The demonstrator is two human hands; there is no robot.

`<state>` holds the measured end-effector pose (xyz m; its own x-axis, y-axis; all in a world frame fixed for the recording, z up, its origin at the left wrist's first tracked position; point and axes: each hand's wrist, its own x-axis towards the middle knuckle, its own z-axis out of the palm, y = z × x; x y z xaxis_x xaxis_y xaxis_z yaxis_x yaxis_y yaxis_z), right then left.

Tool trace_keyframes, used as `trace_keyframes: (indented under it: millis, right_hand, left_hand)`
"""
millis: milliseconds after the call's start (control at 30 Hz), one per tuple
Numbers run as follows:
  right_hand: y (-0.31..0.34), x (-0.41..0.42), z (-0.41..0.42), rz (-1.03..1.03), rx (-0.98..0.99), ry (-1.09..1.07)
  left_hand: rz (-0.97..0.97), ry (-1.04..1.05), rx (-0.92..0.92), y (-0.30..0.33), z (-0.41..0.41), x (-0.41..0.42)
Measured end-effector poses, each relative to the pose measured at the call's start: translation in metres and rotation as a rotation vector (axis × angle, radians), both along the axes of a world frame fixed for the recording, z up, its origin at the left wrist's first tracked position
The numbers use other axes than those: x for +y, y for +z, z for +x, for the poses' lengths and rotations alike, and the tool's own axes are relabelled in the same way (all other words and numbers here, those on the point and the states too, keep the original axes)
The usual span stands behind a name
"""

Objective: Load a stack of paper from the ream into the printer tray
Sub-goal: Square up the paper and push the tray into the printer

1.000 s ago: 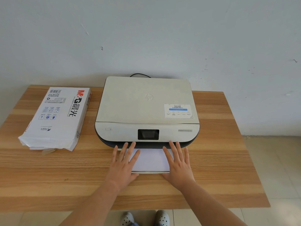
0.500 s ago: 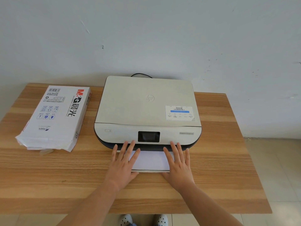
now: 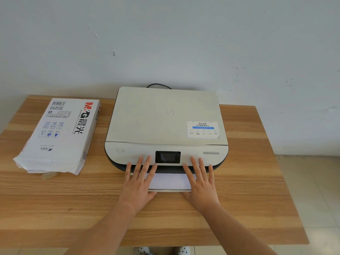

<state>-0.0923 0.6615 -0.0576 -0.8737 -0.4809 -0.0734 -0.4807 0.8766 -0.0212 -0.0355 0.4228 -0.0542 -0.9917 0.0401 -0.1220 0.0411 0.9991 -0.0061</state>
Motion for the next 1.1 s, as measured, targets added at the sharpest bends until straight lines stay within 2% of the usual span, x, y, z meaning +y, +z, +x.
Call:
trace_keyframes:
  millis: [1100]
  right_hand:
    - [-0.004, -0.002, -0.016, -0.02, -0.005, 0.006]
  left_hand:
    - [-0.011, -0.023, -0.011, -0.004, -0.02, -0.007]
